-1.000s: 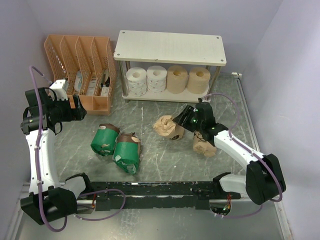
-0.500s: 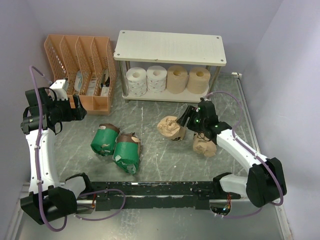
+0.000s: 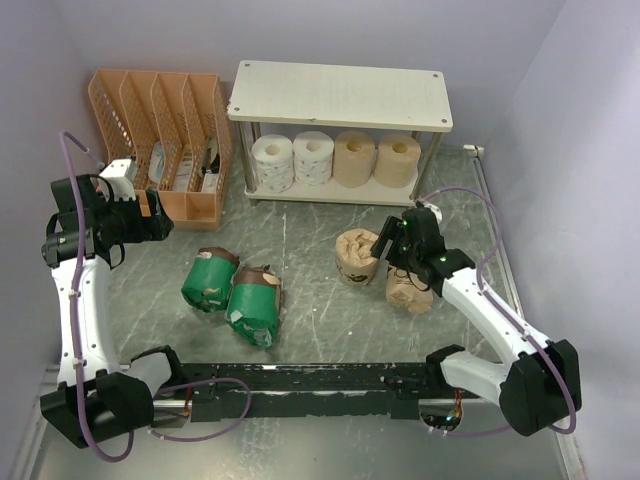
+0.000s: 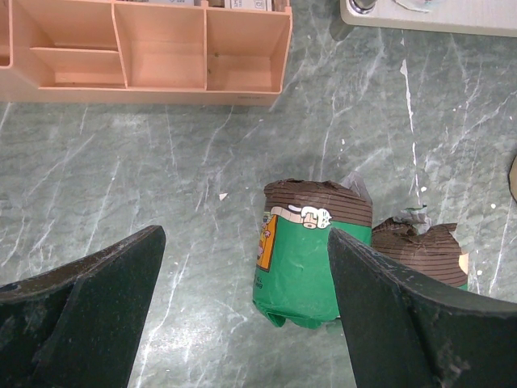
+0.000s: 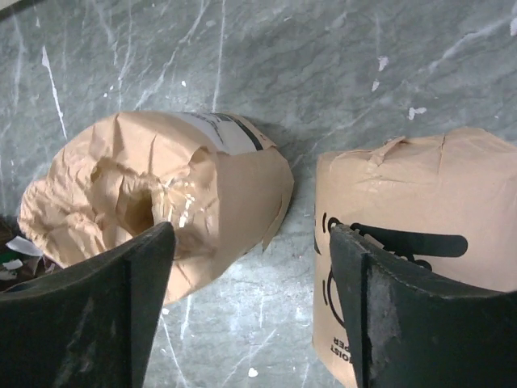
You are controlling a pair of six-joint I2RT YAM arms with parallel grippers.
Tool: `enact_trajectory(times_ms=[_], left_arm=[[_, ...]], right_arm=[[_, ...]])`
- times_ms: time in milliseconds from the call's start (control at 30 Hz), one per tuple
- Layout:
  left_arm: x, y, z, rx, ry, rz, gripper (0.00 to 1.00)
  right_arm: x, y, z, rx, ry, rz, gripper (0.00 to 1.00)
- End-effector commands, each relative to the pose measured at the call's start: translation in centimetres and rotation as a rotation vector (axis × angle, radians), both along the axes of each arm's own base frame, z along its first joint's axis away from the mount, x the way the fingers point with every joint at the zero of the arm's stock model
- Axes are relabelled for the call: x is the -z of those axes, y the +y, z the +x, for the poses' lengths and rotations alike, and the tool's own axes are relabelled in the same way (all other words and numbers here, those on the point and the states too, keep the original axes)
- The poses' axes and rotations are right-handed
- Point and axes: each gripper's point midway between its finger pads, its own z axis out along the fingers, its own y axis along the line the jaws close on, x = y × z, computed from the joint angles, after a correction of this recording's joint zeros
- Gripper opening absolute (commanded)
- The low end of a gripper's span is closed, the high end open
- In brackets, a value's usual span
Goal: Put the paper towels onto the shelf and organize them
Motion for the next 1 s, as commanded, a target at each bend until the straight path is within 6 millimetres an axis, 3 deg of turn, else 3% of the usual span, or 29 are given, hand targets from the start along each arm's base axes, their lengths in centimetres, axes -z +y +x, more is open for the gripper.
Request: enact_trajectory(times_ms=[0, 167, 300, 667, 967], left_arm=[[-0.9, 0.6, 0.6, -0.013, -0.029, 0.013, 0.93], [-0.8, 0.5, 0.6, -0.010, -0.026, 0.009, 0.94], [-0.7, 0.5, 0.6, -0.011, -0.026, 0.010, 0.94], [-0.7, 0.7, 0.6, -0.015, -0.023, 0.014, 0.94], [-0.6, 0.7, 0.7, -0.014, -0.022, 0.015, 0.94]], right_arm=[[-1.0, -1.1, 0.1, 0.041, -0.034, -0.024, 0.81], [-3.8, 0.7, 0.7, -0.010, -0.117, 0.076, 0.93], [-4.6, 2.0, 1.1, -0.055, -0.127, 0.115, 0.94], [-1.5, 3.0, 2.3, -0.067, -0.066, 0.124, 0.88], [-0.4, 3.1, 2.9, -0.067, -0.056, 0.113, 0.69]])
